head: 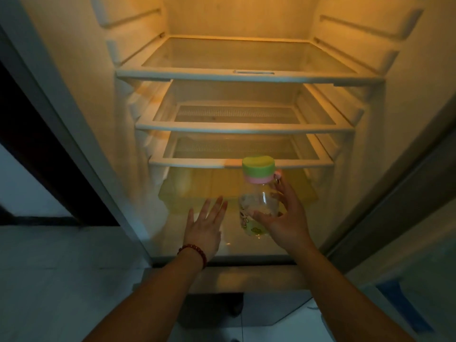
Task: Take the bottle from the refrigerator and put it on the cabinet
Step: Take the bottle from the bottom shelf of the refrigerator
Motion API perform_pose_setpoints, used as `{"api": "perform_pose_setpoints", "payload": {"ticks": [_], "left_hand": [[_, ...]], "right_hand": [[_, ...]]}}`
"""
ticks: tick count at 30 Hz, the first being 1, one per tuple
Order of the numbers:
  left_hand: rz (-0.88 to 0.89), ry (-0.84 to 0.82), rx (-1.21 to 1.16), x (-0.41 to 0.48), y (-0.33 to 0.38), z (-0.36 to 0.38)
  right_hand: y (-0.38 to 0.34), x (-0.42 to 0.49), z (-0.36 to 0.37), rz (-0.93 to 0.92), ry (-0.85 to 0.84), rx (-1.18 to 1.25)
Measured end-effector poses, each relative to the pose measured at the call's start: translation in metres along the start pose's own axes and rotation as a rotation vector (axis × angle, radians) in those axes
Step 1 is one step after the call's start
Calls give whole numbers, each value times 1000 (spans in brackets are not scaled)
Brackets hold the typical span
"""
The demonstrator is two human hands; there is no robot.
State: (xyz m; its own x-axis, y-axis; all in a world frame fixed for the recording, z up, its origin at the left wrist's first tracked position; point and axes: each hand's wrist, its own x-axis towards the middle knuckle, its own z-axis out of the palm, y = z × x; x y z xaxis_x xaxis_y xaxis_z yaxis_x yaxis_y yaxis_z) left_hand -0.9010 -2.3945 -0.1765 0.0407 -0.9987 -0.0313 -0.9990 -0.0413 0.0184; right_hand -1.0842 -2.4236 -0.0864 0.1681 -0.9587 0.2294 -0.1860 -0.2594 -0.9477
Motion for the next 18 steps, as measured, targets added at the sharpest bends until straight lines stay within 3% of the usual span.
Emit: {"api": "perform_pose_setpoints", "payload": {"ticks": [18], "left_hand": [[1, 17, -26, 10, -4, 9]], "right_hand": [[10, 5, -9, -7, -11, -15]]}}
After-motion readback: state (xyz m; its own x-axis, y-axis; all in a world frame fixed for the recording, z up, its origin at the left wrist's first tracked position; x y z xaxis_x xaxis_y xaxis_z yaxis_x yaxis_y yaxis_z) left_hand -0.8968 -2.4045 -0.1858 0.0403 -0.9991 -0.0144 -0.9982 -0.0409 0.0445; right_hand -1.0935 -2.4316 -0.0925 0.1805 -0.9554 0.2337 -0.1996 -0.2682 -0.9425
